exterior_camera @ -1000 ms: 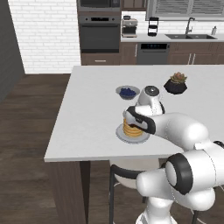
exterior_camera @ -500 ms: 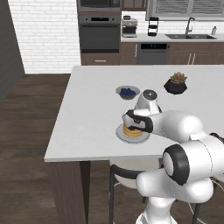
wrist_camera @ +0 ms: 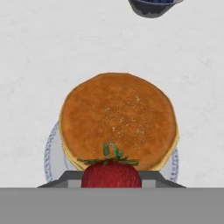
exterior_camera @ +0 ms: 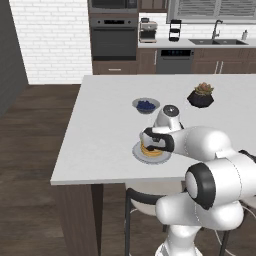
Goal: Take the strawberry from the fridge and place it on top of the pancake, located on the dining counter.
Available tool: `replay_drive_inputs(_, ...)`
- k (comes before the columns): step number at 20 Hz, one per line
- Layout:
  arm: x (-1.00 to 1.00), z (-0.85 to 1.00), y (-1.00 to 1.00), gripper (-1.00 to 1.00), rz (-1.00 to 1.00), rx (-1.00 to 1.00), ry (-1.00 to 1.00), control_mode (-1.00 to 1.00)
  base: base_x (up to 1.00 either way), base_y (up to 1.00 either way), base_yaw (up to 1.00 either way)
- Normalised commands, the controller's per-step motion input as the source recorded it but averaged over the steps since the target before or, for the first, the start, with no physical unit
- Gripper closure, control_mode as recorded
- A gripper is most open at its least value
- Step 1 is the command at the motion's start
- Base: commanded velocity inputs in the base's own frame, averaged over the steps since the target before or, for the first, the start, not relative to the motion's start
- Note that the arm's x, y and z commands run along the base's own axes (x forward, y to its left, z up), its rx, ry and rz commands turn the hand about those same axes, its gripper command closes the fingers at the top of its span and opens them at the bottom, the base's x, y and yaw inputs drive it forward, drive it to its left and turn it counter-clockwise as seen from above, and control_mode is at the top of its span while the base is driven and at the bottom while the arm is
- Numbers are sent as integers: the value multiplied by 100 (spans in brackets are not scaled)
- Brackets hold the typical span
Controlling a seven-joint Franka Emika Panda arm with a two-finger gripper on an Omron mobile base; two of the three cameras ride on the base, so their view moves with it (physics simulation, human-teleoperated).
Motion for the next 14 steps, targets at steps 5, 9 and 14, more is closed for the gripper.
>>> replay_drive_inputs(5, 1, 19, -1, 100, 0, 0, 0, -100, 0, 0, 0)
replay_drive_inputs(9, 17, 8, -2, 100, 0, 0, 0, -100, 0, 0, 0)
replay_drive_inputs(14, 25, -1, -1, 100, 0, 0, 0, -100, 0, 0, 0)
